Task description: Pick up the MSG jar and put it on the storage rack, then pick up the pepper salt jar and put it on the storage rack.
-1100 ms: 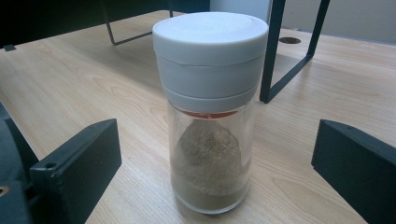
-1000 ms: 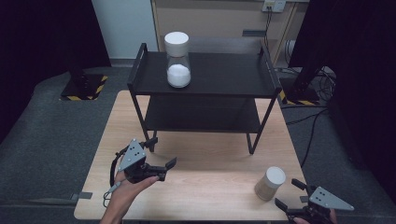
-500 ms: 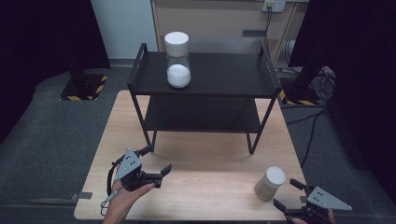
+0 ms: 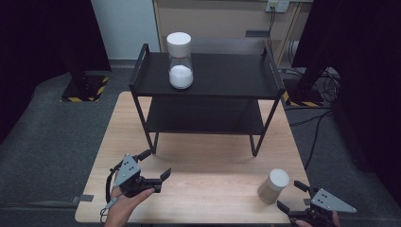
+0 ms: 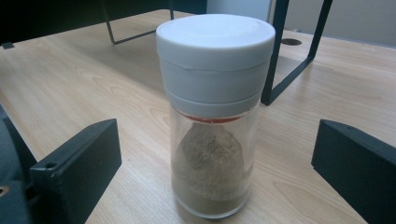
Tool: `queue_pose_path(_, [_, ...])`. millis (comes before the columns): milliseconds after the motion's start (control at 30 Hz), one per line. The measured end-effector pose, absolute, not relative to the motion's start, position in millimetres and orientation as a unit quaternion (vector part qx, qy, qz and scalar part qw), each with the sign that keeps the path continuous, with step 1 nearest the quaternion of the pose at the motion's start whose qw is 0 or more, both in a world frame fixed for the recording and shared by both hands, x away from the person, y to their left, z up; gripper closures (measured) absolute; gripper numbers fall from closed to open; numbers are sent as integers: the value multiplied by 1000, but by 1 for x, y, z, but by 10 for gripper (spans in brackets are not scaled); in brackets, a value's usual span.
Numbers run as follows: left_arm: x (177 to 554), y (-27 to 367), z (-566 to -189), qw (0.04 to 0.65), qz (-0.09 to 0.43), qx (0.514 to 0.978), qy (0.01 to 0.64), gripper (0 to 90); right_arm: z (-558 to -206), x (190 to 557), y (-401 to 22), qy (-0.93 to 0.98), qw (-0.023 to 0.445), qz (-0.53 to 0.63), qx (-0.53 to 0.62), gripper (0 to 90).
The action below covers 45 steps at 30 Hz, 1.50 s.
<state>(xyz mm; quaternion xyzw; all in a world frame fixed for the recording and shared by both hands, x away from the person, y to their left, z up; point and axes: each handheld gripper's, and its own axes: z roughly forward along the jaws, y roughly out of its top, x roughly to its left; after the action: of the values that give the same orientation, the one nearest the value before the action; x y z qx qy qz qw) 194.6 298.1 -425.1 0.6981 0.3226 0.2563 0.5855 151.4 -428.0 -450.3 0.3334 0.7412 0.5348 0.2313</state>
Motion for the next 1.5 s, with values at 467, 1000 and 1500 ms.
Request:
queue_pose_path(467, [191, 310, -430, 589, 253, 692, 333, 31, -452, 154, -422, 743, 231, 531, 336, 19])
queue_pose_path(1000, [192, 310, -431, 582, 247, 698, 336, 31, -450, 152, -422, 742, 234, 531, 335, 19])
queue_pose_path(1500, [189, 311, -425, 589, 250, 695, 329, 25, -448, 153, -419, 741, 242, 524, 344, 14])
